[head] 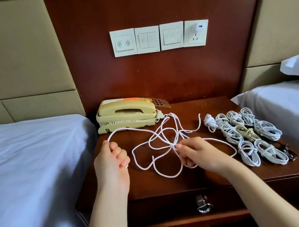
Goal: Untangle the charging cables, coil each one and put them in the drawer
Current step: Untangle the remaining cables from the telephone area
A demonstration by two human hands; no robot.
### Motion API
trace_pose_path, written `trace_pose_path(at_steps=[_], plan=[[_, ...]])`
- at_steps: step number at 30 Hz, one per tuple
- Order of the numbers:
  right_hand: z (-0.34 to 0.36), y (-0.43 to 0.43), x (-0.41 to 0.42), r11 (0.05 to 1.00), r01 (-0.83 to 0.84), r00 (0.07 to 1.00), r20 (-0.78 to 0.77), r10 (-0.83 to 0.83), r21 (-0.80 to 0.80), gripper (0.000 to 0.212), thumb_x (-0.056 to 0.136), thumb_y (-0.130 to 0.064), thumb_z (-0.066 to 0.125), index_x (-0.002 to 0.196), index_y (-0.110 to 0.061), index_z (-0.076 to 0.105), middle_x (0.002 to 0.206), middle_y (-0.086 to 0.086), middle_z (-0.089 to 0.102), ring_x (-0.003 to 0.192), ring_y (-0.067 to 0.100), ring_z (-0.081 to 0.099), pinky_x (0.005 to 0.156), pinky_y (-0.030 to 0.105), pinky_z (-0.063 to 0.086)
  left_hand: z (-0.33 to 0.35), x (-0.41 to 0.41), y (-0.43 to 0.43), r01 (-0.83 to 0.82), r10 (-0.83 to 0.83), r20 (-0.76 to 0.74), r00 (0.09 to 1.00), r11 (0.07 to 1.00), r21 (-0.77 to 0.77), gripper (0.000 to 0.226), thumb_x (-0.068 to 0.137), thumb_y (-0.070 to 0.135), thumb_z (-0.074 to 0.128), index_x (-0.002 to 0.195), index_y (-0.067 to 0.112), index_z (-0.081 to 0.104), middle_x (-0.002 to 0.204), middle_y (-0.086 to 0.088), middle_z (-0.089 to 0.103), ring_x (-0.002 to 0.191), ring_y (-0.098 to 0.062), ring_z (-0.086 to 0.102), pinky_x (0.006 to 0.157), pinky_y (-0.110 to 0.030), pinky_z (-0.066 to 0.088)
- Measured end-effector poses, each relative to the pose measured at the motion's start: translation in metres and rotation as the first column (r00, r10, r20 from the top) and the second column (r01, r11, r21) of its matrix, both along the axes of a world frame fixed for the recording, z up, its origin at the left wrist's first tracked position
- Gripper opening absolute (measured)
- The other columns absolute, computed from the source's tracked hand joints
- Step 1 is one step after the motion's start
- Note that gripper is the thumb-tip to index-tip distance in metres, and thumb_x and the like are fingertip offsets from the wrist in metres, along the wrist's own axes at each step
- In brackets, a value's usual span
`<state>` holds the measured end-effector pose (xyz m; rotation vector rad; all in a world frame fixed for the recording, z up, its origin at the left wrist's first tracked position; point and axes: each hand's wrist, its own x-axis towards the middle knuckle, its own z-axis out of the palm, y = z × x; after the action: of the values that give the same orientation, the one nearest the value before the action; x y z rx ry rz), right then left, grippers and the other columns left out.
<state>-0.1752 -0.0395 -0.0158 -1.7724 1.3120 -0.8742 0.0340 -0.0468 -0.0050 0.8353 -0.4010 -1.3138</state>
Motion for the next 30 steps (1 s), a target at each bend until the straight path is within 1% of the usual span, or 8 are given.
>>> trace_pose_path(at_steps=[3,6,10,12,17,20,25,30], plan=[[-0.007,-0.007,0.005,1.0,0.028,0.998,-0.053,-0.029,-0.011,0.041,0.102,-0.02,0.039,0.068,-0.007,0.059,0.056,-0.005,0.06,0.05,0.007,0.054,0.055,0.02,0.044,-0.009,-0.012,0.002,0.044,-0.059,0.429,0.901,0.998,0.046,0.034,0.098,0.02,0.044,0.067,0.007,0.05,0.036,0.01,0.027,0.029,-0.005,0.024,0.033,-0.015,0.019],[-0.009,-0.014,0.011,0.998,0.055,0.998,0.026,-0.055,0.014,0.04,0.103,-0.017,0.034,0.069,-0.008,0.052,0.054,-0.007,0.061,0.043,0.007,0.054,0.048,0.018,0.044,-0.018,-0.026,0.005,0.083,-0.031,0.894,0.447,0.996,-0.007,0.027,0.086,0.022,0.06,0.074,-0.002,0.062,0.043,0.01,0.04,0.043,-0.009,0.036,0.046,-0.02,0.03],[-0.009,-0.021,0.019,0.998,0.061,0.996,0.06,-0.06,-0.007,0.038,0.103,-0.017,0.035,0.067,-0.01,0.048,0.058,-0.004,0.06,0.037,0.01,0.05,0.041,0.017,0.039,-0.019,-0.05,0.012,0.216,-0.121,0.987,-0.106,0.966,0.142,0.04,0.076,0.05,0.067,0.088,0.014,0.053,0.075,0.012,0.051,0.071,-0.01,0.054,0.054,-0.02,0.033],[-0.008,-0.023,0.019,0.998,0.059,0.997,0.044,-0.059,-0.017,0.038,0.102,-0.018,0.036,0.068,-0.009,0.05,0.063,0.002,0.059,0.036,0.008,0.045,0.041,0.016,0.036,-0.018,-0.056,0.015,0.227,-0.081,0.958,-0.275,0.963,0.146,0.042,0.076,0.053,0.066,0.076,0.02,0.041,0.074,0.01,0.048,0.065,-0.007,0.047,0.049,-0.023,0.027],[-0.004,-0.027,0.011,0.997,0.066,0.99,0.123,-0.07,0.037,0.04,0.102,-0.023,0.039,0.066,-0.008,0.05,0.041,-0.01,0.035,0.032,0.007,0.027,0.035,0.017,0.022,-0.02,-0.046,0.003,0.178,-0.014,0.962,-0.273,0.982,0.065,0.038,0.092,0.039,0.052,0.063,0.019,0.036,0.064,0.006,0.045,0.067,-0.021,0.047,0.054,-0.032,0.028],[0.007,-0.021,-0.001,0.995,0.075,0.991,0.104,-0.081,0.058,0.04,0.102,-0.024,0.039,0.069,-0.007,0.054,0.04,-0.007,0.033,0.032,0.007,0.026,0.035,0.017,0.022,-0.023,-0.031,-0.011,0.12,-0.044,0.983,-0.18,0.991,0.066,0.035,0.094,0.033,0.049,0.064,0.014,0.049,0.066,0.002,0.055,0.073,-0.027,0.054,0.062,-0.032,0.037],[0.021,-0.004,-0.033,0.961,-0.036,0.997,0.074,0.016,0.276,0.036,0.102,-0.02,0.04,0.079,-0.001,0.06,0.047,0.0,0.038,0.036,0.009,0.022,0.036,0.018,0.018,-0.022,-0.018,-0.026,-0.053,-0.064,0.991,0.114,0.996,0.07,0.039,0.095,0.025,0.048,0.059,0.018,0.058,0.06,0.001,0.052,0.061,-0.021,0.05,0.065,-0.028,0.034],[0.021,0.003,-0.057,0.915,0.001,0.998,-0.064,0.027,0.403,0.037,0.101,-0.022,0.042,0.086,0.0,0.068,0.045,-0.001,0.041,0.037,0.011,0.019,0.039,0.02,0.017,-0.026,-0.023,-0.033,-0.219,0.012,0.983,0.181,0.975,0.028,0.035,0.095,0.02,0.047,0.07,0.0,0.06,0.067,-0.009,0.051,0.077,-0.036,0.054,0.066,-0.035,0.038]])
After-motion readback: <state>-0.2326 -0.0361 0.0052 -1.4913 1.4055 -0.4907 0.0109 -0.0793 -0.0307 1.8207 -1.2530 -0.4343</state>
